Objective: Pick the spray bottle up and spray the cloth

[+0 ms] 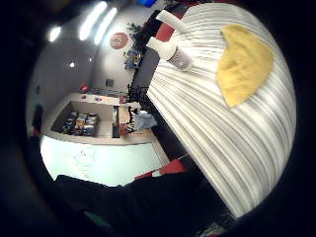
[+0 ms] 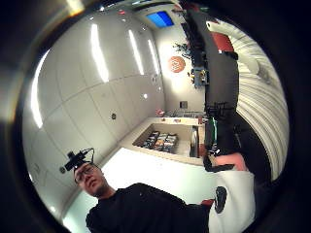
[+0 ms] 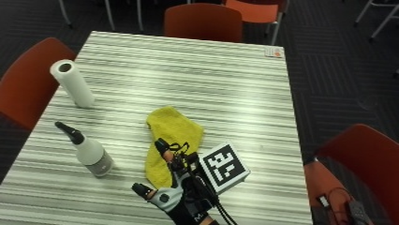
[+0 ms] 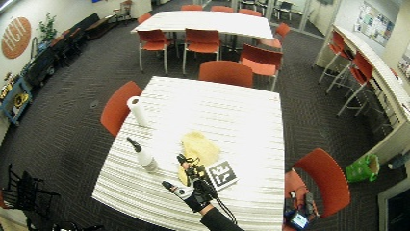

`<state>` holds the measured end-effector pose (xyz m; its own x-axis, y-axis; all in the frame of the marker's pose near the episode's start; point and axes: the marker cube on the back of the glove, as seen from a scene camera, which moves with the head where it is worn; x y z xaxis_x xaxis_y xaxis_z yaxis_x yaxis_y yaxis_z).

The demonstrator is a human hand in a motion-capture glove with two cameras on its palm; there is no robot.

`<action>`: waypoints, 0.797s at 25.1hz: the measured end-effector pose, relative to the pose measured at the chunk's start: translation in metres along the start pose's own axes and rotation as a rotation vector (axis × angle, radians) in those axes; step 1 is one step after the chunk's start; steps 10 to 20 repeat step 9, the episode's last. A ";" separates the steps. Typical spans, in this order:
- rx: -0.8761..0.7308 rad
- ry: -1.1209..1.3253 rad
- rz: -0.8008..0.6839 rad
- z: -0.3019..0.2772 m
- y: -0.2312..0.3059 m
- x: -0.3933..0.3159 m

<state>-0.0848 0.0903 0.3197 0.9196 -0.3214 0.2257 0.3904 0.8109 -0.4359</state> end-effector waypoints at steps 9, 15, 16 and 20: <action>-0.013 -0.006 -0.027 0.000 0.003 -0.003; -0.013 -0.006 -0.027 0.000 0.003 -0.003; -0.013 -0.006 -0.027 0.000 0.003 -0.003; -0.013 -0.006 -0.027 0.000 0.003 -0.003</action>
